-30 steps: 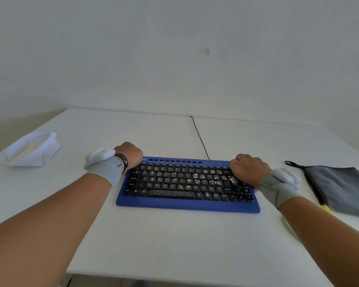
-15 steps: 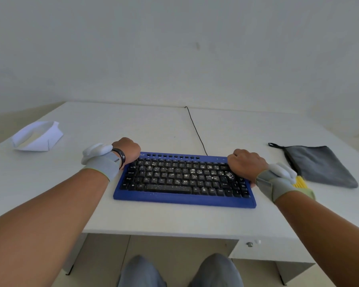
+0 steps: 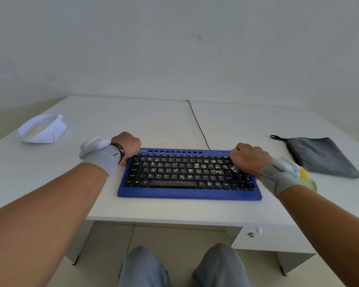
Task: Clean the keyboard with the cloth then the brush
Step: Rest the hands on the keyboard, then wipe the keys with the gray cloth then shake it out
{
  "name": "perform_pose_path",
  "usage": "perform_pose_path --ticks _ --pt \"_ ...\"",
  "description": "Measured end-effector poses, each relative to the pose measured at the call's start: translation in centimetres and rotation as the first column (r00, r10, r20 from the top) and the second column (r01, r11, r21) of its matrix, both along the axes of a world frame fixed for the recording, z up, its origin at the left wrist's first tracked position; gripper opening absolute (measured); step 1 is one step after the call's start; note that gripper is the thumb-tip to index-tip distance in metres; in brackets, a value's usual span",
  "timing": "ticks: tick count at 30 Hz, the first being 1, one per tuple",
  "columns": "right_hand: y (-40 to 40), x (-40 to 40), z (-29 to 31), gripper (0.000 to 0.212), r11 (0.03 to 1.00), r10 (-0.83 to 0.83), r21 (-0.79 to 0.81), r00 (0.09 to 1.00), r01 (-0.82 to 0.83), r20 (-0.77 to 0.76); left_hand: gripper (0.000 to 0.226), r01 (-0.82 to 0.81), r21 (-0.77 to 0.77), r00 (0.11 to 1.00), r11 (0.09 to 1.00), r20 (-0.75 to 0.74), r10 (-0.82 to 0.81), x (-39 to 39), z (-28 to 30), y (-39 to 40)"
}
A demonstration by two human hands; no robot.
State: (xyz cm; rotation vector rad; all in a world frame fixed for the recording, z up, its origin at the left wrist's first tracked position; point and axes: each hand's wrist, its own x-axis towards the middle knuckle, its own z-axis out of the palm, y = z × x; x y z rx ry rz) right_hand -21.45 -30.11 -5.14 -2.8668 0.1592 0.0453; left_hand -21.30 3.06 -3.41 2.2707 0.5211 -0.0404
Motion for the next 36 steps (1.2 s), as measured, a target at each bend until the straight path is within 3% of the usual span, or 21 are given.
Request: perform_pose_path --ticks 12,15,18,21,28,36 --pt "-0.2 -0.2 0.1 0.042 1.000 -0.002 -0.014 1.000 0.002 0.017 0.020 0.048 0.023 0.998 0.999 -0.033 -0.048 0.6 0.3 -0.5" --pt "-0.1 -0.7 0.5 0.049 0.999 -0.028 -0.015 0.999 0.028 0.016 0.032 0.089 0.162 0.996 0.983 -0.042 -0.083 0.9 0.6 -1.7" --pt "-0.1 -1.3 1.0 0.055 0.998 -0.055 -0.003 0.998 0.055 0.023 0.030 0.115 0.374 0.993 0.920 -0.037 -0.109 1.3 1.1 -3.1" --pt "-0.6 -1.6 1.5 0.056 0.998 -0.068 0.015 0.997 0.067 0.043 0.032 0.179 0.441 0.982 0.880 -0.029 -0.185 2.0 1.2 -5.1" --pt "-4.6 -2.1 2.5 0.045 0.985 -0.147 0.111 0.980 0.133 0.132 0.043 0.325 0.398 0.925 0.858 0.055 -0.376 2.1 1.6 -13.3" --pt "-11.4 -1.8 2.1 0.020 0.972 -0.233 0.076 0.944 0.221 0.234 0.034 0.605 0.288 0.718 0.742 0.205 -0.665 2.8 2.7 -26.5"
